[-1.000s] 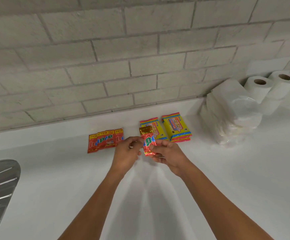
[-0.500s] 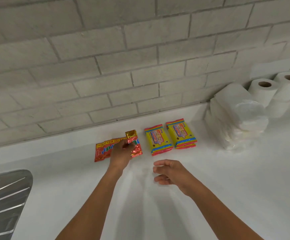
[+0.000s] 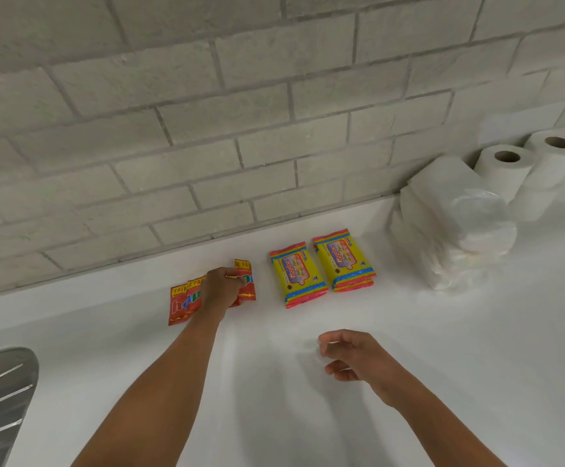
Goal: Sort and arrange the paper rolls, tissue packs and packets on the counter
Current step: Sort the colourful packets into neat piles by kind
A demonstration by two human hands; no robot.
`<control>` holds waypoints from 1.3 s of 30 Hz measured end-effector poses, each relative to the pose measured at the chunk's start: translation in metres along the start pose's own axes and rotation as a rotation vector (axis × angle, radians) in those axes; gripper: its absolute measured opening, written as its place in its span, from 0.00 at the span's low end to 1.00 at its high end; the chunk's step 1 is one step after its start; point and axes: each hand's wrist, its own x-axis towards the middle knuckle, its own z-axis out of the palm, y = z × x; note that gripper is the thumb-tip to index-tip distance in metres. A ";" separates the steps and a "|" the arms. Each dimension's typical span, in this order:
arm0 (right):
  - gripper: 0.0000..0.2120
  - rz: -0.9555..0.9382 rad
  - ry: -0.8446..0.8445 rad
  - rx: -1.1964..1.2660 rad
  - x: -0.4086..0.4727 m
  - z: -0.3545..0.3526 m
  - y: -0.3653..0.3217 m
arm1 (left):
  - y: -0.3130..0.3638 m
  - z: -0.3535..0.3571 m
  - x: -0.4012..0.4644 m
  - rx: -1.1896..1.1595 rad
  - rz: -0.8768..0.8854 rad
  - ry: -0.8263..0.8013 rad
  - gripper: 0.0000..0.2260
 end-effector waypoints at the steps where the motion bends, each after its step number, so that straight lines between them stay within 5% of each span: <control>1: 0.08 0.005 0.009 -0.005 0.001 -0.001 0.000 | 0.000 0.001 0.001 0.041 0.001 0.012 0.15; 17: 0.09 -0.033 -0.028 -0.097 0.014 0.025 -0.020 | -0.018 0.012 0.016 0.370 0.194 0.091 0.15; 27: 0.07 -0.211 0.041 -0.263 0.032 0.054 -0.042 | -0.033 -0.004 -0.004 0.314 0.379 0.196 0.07; 34: 0.13 -0.496 0.074 -0.812 0.084 0.115 -0.048 | -0.106 -0.041 -0.025 0.510 0.439 0.301 0.15; 39: 0.24 -0.485 0.040 -1.174 0.118 0.146 -0.052 | -0.133 -0.058 -0.024 0.713 0.282 0.028 0.33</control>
